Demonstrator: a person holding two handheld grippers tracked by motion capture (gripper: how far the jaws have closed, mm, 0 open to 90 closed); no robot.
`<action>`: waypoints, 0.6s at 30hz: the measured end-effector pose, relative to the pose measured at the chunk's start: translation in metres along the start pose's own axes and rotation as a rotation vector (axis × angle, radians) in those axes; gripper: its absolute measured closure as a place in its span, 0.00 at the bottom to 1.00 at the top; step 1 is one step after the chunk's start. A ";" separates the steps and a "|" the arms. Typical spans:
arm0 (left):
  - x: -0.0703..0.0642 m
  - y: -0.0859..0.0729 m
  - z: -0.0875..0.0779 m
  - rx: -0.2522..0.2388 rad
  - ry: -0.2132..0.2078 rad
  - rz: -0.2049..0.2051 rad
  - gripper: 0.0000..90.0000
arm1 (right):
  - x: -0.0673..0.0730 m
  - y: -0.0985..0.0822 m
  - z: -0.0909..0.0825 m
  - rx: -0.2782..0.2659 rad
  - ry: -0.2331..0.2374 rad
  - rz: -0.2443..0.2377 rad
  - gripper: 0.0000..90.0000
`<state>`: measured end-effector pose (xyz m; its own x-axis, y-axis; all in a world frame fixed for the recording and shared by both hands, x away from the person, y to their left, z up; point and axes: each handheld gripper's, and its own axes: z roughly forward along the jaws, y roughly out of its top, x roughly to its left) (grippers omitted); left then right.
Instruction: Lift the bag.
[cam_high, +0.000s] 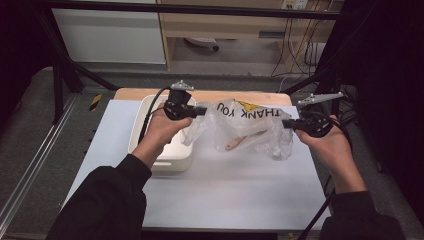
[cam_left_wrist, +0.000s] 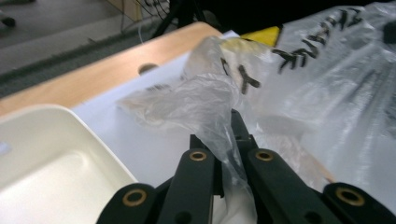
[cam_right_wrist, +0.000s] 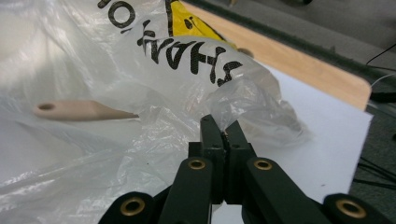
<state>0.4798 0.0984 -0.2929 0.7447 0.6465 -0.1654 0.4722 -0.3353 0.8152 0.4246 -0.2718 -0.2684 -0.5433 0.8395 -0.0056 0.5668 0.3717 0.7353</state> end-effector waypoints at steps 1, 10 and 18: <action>-0.004 -0.006 0.001 0.006 -0.010 -0.004 1.00 | 0.003 -0.004 0.003 0.007 0.004 -0.004 1.00; -0.033 -0.045 0.007 0.034 -0.055 -0.003 1.00 | 0.022 -0.041 0.025 0.053 0.064 0.002 1.00; -0.049 -0.079 0.011 0.039 -0.038 -0.004 1.00 | 0.031 -0.086 0.047 0.096 0.100 0.052 1.00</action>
<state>0.4112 0.0858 -0.3547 0.7598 0.6217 -0.1905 0.4927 -0.3592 0.7926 0.3886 -0.2589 -0.3637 -0.5684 0.8164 0.1017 0.6493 0.3692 0.6649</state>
